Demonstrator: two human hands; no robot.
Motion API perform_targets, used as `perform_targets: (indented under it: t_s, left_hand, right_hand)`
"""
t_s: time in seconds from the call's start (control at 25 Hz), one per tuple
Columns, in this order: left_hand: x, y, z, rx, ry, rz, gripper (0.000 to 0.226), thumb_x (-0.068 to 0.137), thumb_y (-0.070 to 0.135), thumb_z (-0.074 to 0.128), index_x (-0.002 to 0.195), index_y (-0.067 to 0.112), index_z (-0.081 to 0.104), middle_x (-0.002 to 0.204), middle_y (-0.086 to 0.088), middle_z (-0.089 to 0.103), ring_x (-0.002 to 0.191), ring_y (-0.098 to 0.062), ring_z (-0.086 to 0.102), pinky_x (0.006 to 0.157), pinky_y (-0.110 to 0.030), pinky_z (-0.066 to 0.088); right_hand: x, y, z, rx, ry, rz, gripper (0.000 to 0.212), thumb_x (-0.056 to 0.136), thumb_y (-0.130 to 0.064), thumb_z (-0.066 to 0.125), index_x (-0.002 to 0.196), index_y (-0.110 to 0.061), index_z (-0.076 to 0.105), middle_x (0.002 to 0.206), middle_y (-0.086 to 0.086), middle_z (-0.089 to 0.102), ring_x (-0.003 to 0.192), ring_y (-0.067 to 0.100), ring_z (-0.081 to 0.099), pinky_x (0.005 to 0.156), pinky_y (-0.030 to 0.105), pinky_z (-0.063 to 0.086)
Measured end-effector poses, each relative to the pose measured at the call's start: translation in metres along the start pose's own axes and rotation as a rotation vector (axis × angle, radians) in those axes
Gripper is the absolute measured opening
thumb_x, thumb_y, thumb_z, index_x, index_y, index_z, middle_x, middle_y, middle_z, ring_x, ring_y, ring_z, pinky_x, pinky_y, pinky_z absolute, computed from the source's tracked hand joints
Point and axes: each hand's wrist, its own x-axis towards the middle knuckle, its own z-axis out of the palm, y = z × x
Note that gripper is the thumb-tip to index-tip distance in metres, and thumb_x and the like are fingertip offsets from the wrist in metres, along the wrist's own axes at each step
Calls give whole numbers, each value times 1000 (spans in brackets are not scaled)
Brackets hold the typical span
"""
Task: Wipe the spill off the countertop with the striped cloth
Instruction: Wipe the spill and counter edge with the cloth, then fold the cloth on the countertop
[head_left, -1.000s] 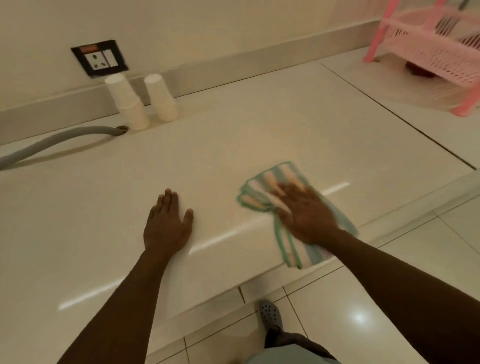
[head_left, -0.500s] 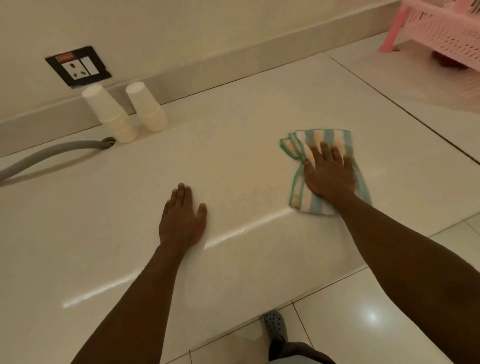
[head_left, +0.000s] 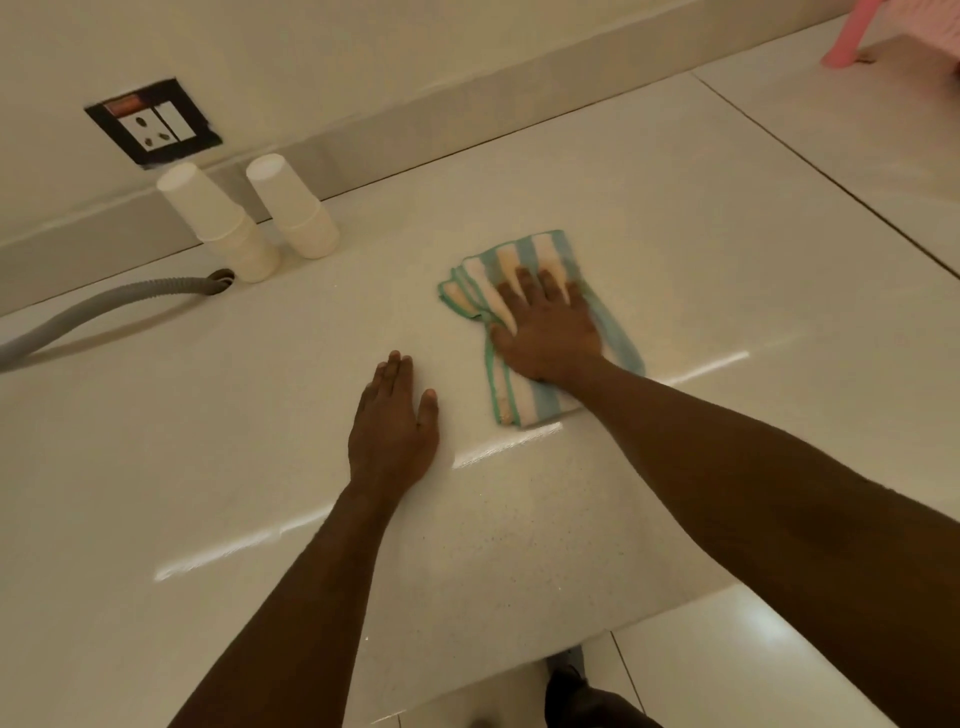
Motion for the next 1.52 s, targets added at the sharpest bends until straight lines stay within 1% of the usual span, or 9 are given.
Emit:
perform_targets:
  t_s: [0.16,0.28,0.48,0.6,0.76,0.88,1.08,1.4,1.52]
  left_hand:
    - [16,38,4,-79,47,-33,59,99,42,36,149,12,31,156,-7,36,145,-23,29,118,-38,22]
    - [35,67,6,-152,81,-83,50,98,44,39,134,11,51,133,-10,58,127,-31,48,102,-42,39]
    - [71,108,5,-488,67,-459,39,86,45,58,104,10,61,98,-4,66,93,-26,62,75,-34,47]
    - [85,119,3,-615,27,-587,49,75,40,72,110,8,61,104,-7,69,91,-27,66,80,-35,54]
    - [89,126,0,-483,19,-463,59,76,31,73,124,17,42,101,0,57,91,-25,60,82,-33,49]
    - [88,125,2,-566,5,-442,47,77,18,71,117,21,49,99,2,53,85,-18,55,76,-32,49]
    - [96,122,-4,-709,50,-424,29,73,6,65,96,23,68,109,-4,65,91,-19,63,84,-37,56]
    - [157,142,-23,-765,251,-216,36,77,8,66,111,20,68,111,10,54,102,-1,48,85,-16,41]
    - [194,145,-27,-730,357,-143,38,77,7,64,113,16,68,112,6,54,109,-6,51,97,-21,42]
  right_hand:
    - [3,-3,-2,151,-30,-62,72,90,-64,22,151,-27,23,164,2,11,150,24,7,120,50,3]
    - [12,16,-16,318,69,11,53,96,-43,39,145,-20,39,161,11,19,147,29,18,119,46,17]
    - [6,32,-23,190,155,144,48,90,-22,50,138,-19,48,134,15,52,122,33,46,102,42,38]
    - [8,25,-25,271,176,143,50,87,-17,56,136,-18,49,125,15,55,113,31,50,94,41,43]
    - [16,23,-33,398,66,206,57,83,-8,61,138,-18,46,125,17,52,112,32,53,89,38,48]
    - [19,27,-39,480,84,181,50,82,-3,60,130,-17,56,123,12,61,107,27,59,84,27,45]
    - [16,31,-54,640,207,165,40,82,-2,58,119,-15,67,123,5,67,112,21,61,95,25,44]
    - [63,43,-101,722,541,10,39,80,3,56,115,-7,69,114,14,69,106,26,64,94,29,47]
    - [105,43,-105,681,613,-48,40,79,7,52,115,-1,68,112,20,67,107,31,62,93,21,40]
